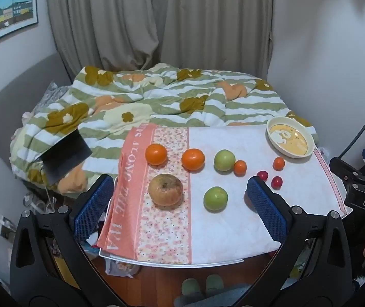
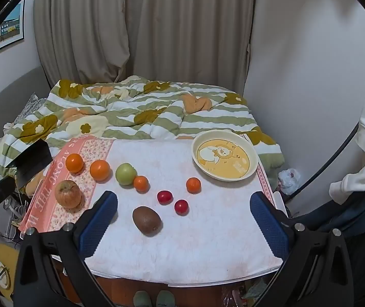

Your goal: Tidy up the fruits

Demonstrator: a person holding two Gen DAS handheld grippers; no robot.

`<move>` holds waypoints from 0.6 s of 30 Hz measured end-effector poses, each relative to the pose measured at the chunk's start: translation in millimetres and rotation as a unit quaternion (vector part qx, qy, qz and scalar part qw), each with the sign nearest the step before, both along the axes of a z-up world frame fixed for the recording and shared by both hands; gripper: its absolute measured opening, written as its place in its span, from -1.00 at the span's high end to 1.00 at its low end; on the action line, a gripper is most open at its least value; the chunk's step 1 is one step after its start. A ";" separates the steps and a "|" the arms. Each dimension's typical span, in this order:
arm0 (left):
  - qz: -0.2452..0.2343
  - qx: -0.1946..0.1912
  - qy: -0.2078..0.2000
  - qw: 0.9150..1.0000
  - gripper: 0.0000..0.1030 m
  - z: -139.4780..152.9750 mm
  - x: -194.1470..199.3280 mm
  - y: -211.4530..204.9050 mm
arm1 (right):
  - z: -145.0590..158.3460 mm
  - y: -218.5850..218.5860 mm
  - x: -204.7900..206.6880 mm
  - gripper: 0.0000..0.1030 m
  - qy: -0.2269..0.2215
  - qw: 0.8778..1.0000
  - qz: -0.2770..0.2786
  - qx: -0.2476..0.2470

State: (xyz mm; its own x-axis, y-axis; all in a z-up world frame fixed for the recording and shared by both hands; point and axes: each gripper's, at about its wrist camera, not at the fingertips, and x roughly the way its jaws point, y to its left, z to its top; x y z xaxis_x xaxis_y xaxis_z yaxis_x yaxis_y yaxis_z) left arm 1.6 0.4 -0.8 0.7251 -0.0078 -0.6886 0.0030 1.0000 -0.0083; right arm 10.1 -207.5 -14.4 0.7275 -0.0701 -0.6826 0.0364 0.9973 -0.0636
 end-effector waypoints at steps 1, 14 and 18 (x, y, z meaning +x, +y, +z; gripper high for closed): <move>0.002 0.001 0.003 1.000 -1.00 -0.7 1.6 0.5 | 0.0 0.0 0.0 -0.99 0.000 1.000 0.000 0.000; -0.009 0.006 -0.003 1.000 -1.00 -3.6 3.1 -4.9 | -10.1 1.1 -3.7 -0.99 0.006 1.000 0.000 0.000; -0.014 0.004 -0.001 1.000 -1.00 -3.9 3.5 -5.5 | -12.6 0.1 -2.0 -0.99 0.010 1.000 0.001 0.003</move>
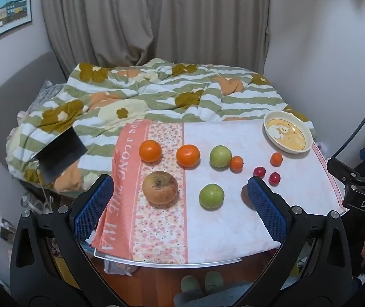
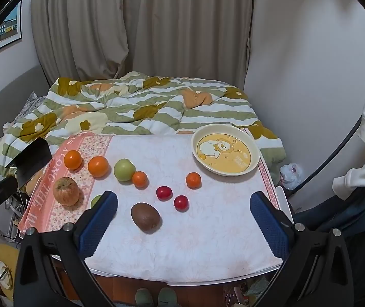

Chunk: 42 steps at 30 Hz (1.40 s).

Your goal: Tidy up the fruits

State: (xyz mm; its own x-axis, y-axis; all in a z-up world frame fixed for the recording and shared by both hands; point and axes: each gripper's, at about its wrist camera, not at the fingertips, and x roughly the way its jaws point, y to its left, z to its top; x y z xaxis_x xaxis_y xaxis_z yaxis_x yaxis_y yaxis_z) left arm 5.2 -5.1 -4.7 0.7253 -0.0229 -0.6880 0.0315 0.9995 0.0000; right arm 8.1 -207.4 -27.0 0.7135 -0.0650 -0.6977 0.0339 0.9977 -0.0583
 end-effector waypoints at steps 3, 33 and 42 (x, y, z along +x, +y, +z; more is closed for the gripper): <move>-0.001 0.000 0.001 1.000 -1.00 0.0 0.3 0.5 | -0.3 -3.0 1.6 -0.99 0.000 1.000 0.001 0.003; 0.001 0.001 -0.006 1.000 -1.00 4.6 3.4 3.1 | 7.6 3.7 3.1 -0.99 -0.005 1.000 0.002 0.004; 0.004 0.002 -0.011 1.000 -1.00 9.0 1.3 5.4 | 18.0 7.7 4.6 -0.99 -0.010 1.000 0.003 0.007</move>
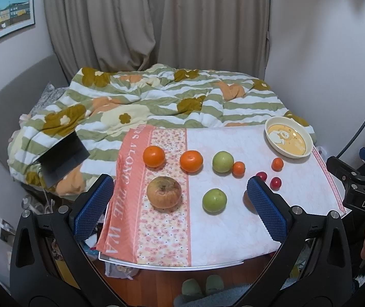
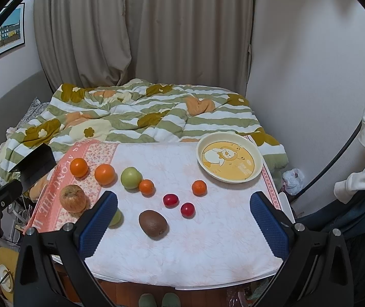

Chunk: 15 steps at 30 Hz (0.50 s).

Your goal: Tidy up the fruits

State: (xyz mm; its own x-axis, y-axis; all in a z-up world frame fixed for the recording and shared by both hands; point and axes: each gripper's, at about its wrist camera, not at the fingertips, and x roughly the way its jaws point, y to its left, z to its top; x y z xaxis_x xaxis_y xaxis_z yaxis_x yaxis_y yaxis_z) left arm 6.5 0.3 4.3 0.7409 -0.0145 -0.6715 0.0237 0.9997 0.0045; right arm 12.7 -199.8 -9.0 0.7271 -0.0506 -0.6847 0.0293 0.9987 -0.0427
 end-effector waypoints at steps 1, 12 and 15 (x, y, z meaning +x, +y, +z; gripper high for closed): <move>0.000 0.000 0.000 1.000 -1.00 0.0 -0.1 0.1 | 1.1 1.1 0.5 -0.99 -0.001 1.000 0.000 0.000; 0.001 -0.001 -0.002 1.000 -1.00 1.8 -0.5 1.6 | 2.1 1.4 0.9 -0.99 -0.001 1.000 0.000 0.000; 0.000 0.000 -0.003 1.000 -1.00 2.0 -0.5 1.8 | 1.9 1.2 1.1 -0.99 -0.001 1.000 0.000 0.002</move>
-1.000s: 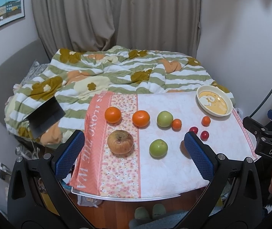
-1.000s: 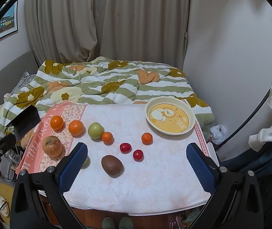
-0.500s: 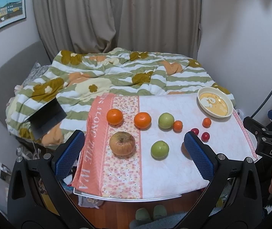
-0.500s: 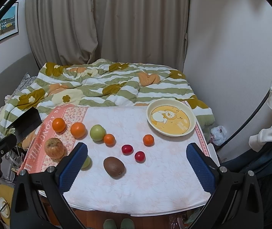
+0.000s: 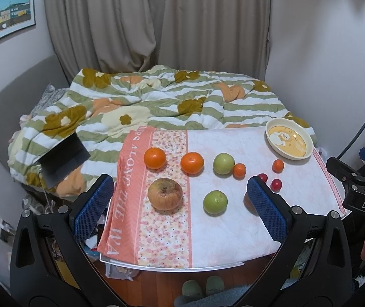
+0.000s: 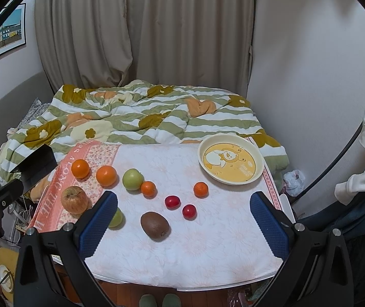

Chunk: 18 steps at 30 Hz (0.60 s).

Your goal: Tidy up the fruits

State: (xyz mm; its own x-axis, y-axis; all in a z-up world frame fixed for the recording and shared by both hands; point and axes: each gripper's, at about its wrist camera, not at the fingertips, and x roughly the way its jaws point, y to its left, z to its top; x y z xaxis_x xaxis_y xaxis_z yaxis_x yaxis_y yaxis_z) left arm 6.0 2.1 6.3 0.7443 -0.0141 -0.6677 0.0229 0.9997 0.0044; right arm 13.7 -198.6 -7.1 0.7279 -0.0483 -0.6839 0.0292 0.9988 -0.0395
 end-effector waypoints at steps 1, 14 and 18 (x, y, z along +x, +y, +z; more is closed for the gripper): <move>0.000 0.000 -0.001 1.000 -1.00 1.1 0.3 0.3 | -0.6 -0.2 -0.8 -0.99 0.000 1.000 -0.001 -0.001; 0.001 0.002 -0.001 1.000 -1.00 3.2 3.6 0.2 | -0.7 -0.5 -0.1 -0.99 -0.001 1.000 -0.001 0.000; 0.000 0.000 -0.002 1.000 -1.00 3.7 3.3 -0.2 | -0.6 0.2 -0.6 -0.99 -0.001 1.000 -0.001 0.001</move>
State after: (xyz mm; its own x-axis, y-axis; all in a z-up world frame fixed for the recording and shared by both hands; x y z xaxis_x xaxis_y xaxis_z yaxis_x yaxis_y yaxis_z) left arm 9.4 1.8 10.0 0.7472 -0.0143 -0.6644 0.0225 0.9997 0.0039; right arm 13.1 -198.4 -7.7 0.7296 -0.0479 -0.6822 0.0305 0.9988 -0.0375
